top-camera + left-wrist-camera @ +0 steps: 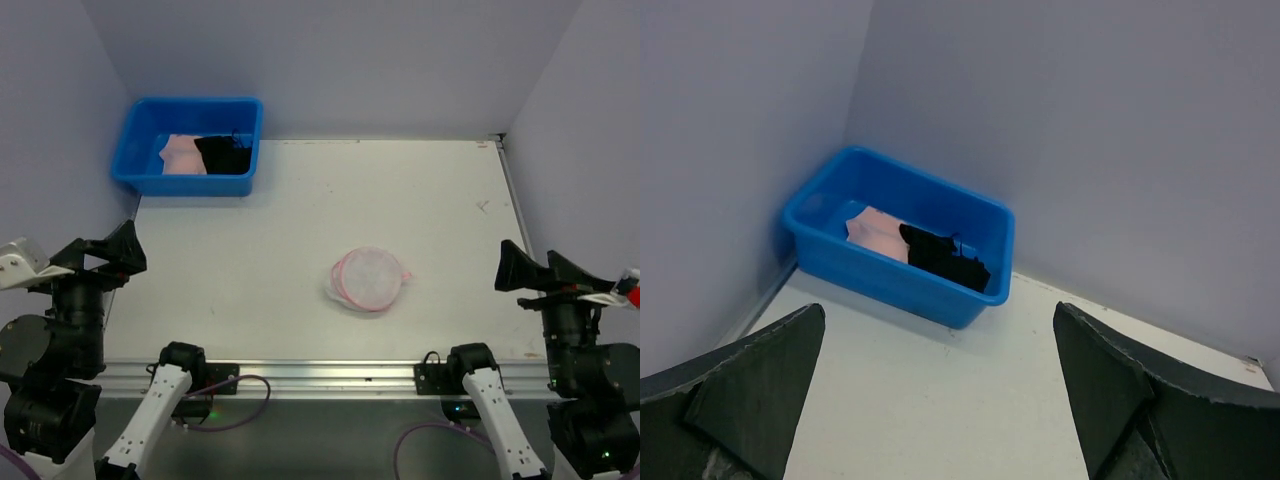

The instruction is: Unzip the laundry bag and remove the bra

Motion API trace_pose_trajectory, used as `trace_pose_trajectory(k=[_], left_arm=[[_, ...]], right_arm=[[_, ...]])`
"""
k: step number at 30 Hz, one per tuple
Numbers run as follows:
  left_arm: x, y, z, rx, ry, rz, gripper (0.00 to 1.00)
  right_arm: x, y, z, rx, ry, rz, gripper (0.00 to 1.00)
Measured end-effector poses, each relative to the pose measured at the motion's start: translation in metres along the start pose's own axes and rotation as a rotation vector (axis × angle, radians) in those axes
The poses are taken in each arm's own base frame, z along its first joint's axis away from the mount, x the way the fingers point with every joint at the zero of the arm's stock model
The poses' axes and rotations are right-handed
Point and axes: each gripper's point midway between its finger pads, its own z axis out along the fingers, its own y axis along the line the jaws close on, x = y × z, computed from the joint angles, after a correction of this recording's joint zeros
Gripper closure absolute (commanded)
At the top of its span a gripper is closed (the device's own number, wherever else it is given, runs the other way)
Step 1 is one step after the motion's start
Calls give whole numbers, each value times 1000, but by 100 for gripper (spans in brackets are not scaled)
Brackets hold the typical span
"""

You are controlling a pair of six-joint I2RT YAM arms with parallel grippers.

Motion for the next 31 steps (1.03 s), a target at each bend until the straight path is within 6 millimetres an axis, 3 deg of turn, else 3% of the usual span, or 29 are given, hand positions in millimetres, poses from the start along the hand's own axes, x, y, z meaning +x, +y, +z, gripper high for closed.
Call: trace_pose_trajectory(k=[4, 7, 11, 31], left_arm=[[4, 10, -9, -27, 1, 0, 0], [20, 17, -10, -43, 30, 9, 0], [36, 21, -9, -59, 74, 29, 0], [49, 21, -4, -55, 106, 40, 0]], right_arm=[[-11, 0, -19, -33, -63, -6, 1], [-11, -1, -24, -44, -76, -13, 1], [-5, 0, -23, -59, -60, -28, 1], [3, 5, -20, -96, -35, -48, 1]])
